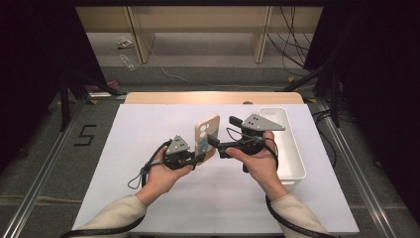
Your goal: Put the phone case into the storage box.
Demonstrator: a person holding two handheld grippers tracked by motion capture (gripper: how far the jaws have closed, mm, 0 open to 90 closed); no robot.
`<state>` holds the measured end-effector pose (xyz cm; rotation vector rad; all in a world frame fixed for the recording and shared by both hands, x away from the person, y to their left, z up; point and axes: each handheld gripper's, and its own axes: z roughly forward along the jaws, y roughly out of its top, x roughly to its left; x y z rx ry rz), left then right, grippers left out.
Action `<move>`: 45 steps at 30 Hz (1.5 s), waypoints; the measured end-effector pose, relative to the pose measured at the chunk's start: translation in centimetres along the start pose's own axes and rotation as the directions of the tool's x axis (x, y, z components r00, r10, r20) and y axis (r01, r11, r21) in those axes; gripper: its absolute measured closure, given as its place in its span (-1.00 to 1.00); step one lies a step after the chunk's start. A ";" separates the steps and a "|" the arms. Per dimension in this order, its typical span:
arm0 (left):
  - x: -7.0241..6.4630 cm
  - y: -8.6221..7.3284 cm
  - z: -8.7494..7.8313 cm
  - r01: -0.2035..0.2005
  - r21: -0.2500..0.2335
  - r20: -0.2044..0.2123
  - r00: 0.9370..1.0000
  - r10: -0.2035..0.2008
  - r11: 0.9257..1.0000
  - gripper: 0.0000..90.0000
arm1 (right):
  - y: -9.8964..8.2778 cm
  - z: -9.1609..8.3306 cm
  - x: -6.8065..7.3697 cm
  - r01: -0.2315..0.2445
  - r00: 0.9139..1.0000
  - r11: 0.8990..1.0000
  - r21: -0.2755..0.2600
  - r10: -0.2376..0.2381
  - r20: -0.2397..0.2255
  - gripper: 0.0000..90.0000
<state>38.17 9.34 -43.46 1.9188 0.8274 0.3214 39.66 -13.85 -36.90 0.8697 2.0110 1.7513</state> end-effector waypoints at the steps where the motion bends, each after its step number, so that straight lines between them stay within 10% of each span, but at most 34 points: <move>1: 0.0 0.0 0.0 -0.002 -0.001 0.000 1.000 0.002 1.000 0.76 | 0.0 0.0 0.0 -0.001 1.000 1.000 0.000 0.001 -0.001 -1.00; 45: -2.2 0.6 1.5 -0.030 0.001 0.019 0.999 0.030 1.000 0.76 | -0.2 0.2 0.2 -0.017 0.999 1.000 -0.007 0.017 0.046 -1.00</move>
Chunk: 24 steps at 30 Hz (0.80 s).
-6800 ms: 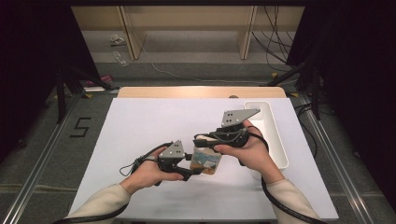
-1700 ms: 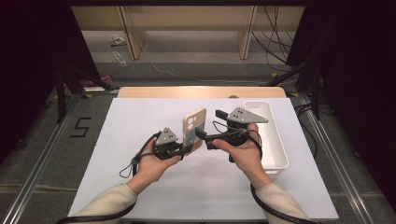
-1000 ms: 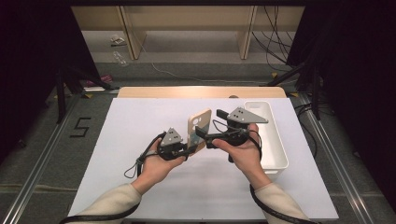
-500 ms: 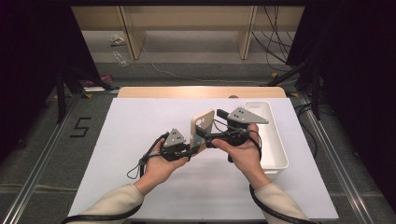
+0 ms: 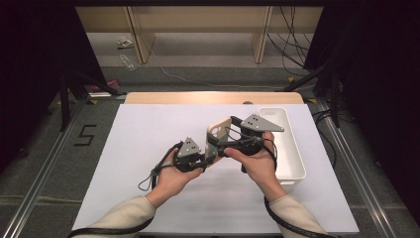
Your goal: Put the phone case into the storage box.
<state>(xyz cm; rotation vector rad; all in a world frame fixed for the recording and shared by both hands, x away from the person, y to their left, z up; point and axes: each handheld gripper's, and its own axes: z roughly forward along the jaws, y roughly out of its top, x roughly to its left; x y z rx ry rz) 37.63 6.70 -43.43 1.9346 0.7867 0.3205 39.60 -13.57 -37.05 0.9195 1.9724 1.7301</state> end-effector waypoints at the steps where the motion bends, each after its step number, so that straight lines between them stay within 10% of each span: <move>1: 0.0 0.0 0.0 0.000 0.001 0.002 1.000 0.000 1.000 0.76 | 0.0 0.0 0.0 0.000 1.000 1.000 -0.001 0.000 0.002 -1.00; 24: -0.7 0.2 0.4 -0.006 -0.002 0.009 1.000 0.006 1.000 0.76 | -0.1 0.1 0.1 -0.003 1.000 1.000 0.005 0.003 0.016 -1.00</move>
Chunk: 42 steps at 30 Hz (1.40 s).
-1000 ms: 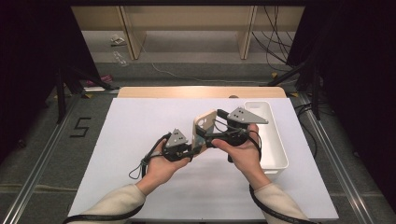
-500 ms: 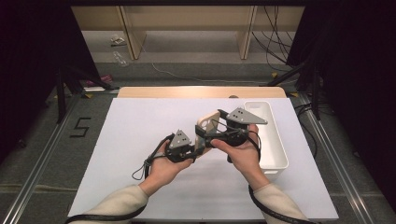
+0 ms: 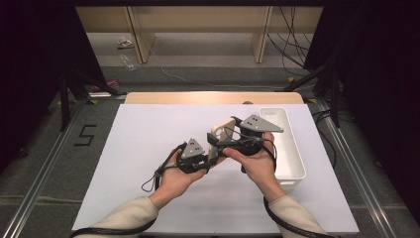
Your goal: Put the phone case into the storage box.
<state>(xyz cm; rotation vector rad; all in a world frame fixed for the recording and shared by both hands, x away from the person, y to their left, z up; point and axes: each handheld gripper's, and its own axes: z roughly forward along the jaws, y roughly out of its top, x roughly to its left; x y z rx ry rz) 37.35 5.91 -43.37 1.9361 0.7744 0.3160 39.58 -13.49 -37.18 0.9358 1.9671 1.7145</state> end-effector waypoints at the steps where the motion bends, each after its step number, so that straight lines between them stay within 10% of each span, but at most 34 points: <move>1: 0.0 0.0 0.0 0.000 0.000 0.001 1.000 0.000 1.000 0.76 | 0.0 0.0 0.0 -0.001 1.000 1.000 0.000 0.001 0.000 -1.00; 42: 0.0 0.0 0.0 0.001 -0.007 0.003 1.000 -0.001 1.000 0.75 | -0.2 -0.1 0.2 -0.012 0.999 1.000 -0.010 0.013 0.040 -0.74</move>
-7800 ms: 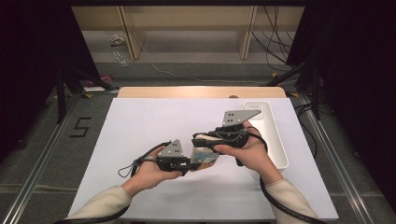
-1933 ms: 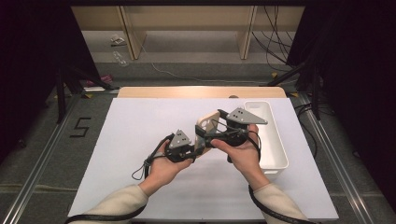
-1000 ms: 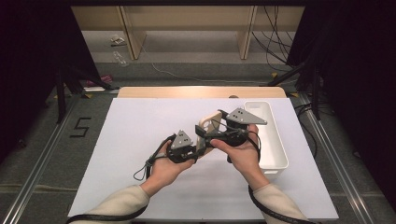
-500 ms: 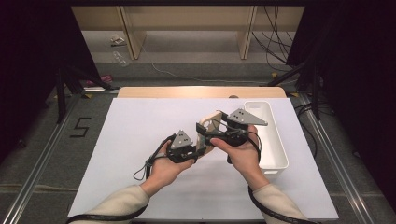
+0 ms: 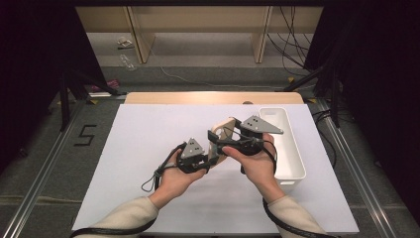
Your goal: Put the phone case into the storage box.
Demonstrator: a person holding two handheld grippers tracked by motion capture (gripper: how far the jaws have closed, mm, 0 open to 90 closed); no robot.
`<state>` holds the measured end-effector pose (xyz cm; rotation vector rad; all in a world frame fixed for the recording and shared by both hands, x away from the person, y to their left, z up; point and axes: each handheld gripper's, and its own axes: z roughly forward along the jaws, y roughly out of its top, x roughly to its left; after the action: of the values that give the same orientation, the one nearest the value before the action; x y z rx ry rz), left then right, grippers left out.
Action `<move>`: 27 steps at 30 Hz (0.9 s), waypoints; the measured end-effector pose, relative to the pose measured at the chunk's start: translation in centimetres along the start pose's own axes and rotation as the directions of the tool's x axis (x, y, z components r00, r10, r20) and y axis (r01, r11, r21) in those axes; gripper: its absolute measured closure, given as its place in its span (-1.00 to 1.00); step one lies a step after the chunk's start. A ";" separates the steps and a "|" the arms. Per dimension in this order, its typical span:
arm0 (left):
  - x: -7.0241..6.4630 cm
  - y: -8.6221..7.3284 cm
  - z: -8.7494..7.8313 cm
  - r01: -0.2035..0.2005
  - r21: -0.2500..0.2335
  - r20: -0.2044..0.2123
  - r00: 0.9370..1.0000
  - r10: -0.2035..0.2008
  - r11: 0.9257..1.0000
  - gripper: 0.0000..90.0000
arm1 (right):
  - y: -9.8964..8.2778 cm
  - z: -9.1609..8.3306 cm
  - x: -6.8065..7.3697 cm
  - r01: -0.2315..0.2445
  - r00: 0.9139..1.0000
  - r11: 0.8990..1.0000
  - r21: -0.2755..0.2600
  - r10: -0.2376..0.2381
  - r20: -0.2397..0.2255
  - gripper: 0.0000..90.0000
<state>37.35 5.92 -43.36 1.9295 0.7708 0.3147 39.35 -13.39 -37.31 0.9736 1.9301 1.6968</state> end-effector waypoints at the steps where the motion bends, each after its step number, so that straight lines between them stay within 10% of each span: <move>1: 0.0 0.0 0.0 -0.001 -0.001 0.001 1.000 0.001 1.000 0.75 | 0.0 0.0 0.0 0.001 1.000 1.000 0.000 -0.001 0.000 -0.74; 15: -0.1 0.2 -0.3 -0.060 -0.009 0.032 0.998 0.060 0.998 0.54 | 0.4 -0.4 0.2 0.000 1.000 1.000 -0.025 0.000 0.019 -0.73; 18: -0.3 0.1 -0.4 -0.132 -0.007 0.038 0.991 0.132 0.991 0.15 | 0.5 -0.6 0.1 0.000 1.000 0.999 -0.033 0.001 0.025 -0.73; 27: -0.3 0.3 -1.6 -0.170 0.047 0.005 0.985 0.170 0.984 -0.92 | 0.8 -0.9 -0.1 0.000 0.999 0.999 -0.047 0.002 0.036 -0.74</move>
<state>36.40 6.80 -42.33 2.0447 0.6183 0.4028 38.98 -14.09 -36.34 0.9812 1.8582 1.7055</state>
